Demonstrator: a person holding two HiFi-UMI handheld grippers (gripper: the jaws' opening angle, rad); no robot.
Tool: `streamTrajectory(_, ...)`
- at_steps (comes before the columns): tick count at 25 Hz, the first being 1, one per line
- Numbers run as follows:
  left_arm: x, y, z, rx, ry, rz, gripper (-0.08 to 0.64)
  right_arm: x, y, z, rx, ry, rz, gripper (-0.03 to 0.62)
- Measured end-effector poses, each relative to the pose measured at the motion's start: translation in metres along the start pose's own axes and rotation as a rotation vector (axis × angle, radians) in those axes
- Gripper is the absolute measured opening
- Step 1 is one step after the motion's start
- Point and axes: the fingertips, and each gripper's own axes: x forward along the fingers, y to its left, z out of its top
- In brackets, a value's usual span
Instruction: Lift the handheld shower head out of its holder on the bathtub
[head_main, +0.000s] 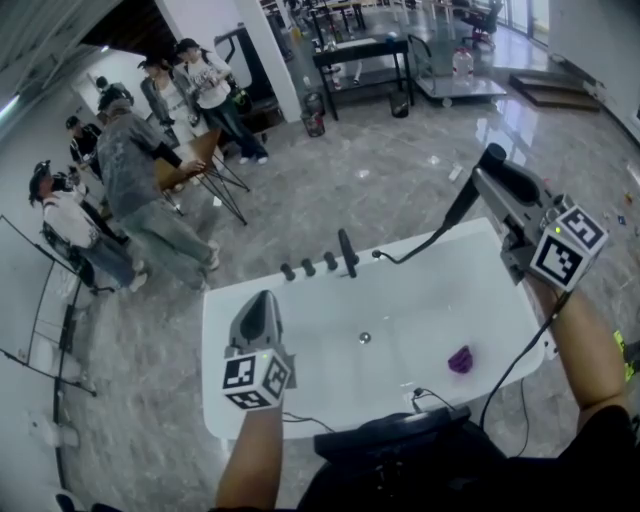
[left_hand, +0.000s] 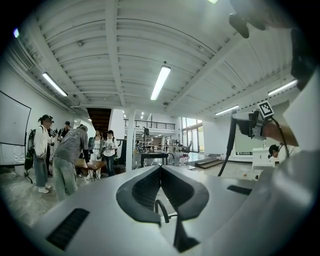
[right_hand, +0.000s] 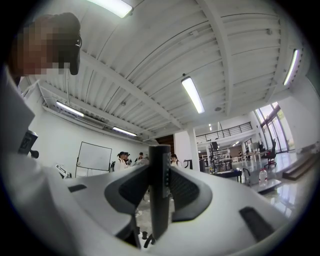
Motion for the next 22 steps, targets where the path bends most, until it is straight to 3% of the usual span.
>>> streamTrajectory(22, -0.007, 0.002, -0.002, -0.017, -0.006, 0.021, 0.009, 0.001, -0.007, -0.008, 0.008, -0.01, -0.032, 0.137)
